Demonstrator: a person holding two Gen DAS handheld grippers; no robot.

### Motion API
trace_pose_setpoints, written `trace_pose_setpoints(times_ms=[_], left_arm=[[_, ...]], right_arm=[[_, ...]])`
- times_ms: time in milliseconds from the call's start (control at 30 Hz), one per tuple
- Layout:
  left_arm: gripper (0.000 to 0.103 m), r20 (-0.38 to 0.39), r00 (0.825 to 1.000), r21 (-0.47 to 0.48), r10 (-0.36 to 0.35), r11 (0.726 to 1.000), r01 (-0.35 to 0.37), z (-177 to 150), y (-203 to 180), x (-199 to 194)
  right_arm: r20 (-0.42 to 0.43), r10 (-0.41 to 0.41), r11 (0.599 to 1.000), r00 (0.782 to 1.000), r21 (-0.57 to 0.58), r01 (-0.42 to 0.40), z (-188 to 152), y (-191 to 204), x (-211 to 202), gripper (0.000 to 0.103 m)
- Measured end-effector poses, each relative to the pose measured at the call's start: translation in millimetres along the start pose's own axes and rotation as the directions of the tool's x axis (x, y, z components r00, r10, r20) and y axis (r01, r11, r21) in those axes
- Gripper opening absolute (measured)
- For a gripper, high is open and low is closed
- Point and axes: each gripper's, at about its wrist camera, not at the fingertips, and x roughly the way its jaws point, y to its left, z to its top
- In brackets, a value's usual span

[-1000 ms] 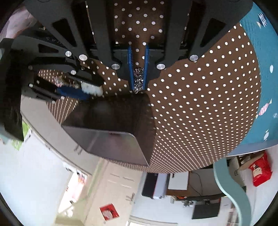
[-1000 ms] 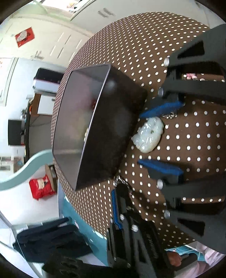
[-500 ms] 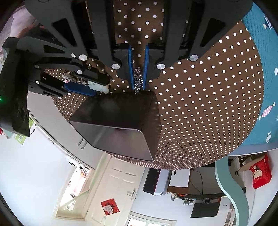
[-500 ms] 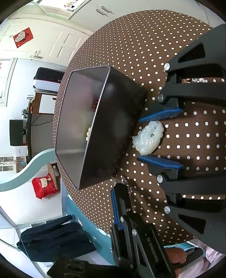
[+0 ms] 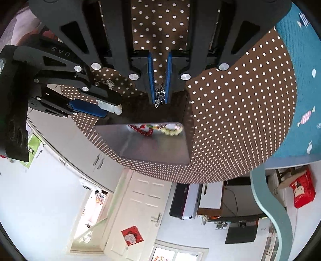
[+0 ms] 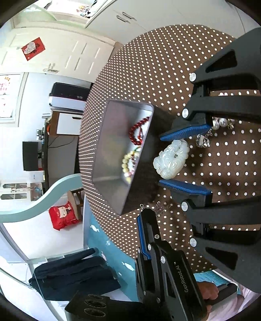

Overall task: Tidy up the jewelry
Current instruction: 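Grasp the silver chain with the left tool while the right tool grasps the jade pendant, then carry the chain and jade pendant into the grey box and open both tools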

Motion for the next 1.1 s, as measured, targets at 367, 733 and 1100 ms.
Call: trace_pose_setpoints(times_ms=[367, 733, 1100], left_arm=[[0.008, 0.075, 0.997, 0.056, -0.022, 0.998, 0.018, 31, -24, -24], [0.008, 0.147, 0.988, 0.072, -0.040, 0.997, 0.030, 74, -30, -18], [0.009, 0.036, 0.999, 0.030, -0.039, 0.999, 0.038, 73, -15, 31]], right_arm=[[0.073, -0.021, 1.000, 0.997, 0.007, 0.021, 22, -9, -22, 0.038], [0.093, -0.016, 1.000, 0.996, 0.023, 0.014, 46, -23, -13, 0.038], [0.022, 0.001, 0.998, 1.000, 0.056, -0.003, 47, -32, 17, 0.038]])
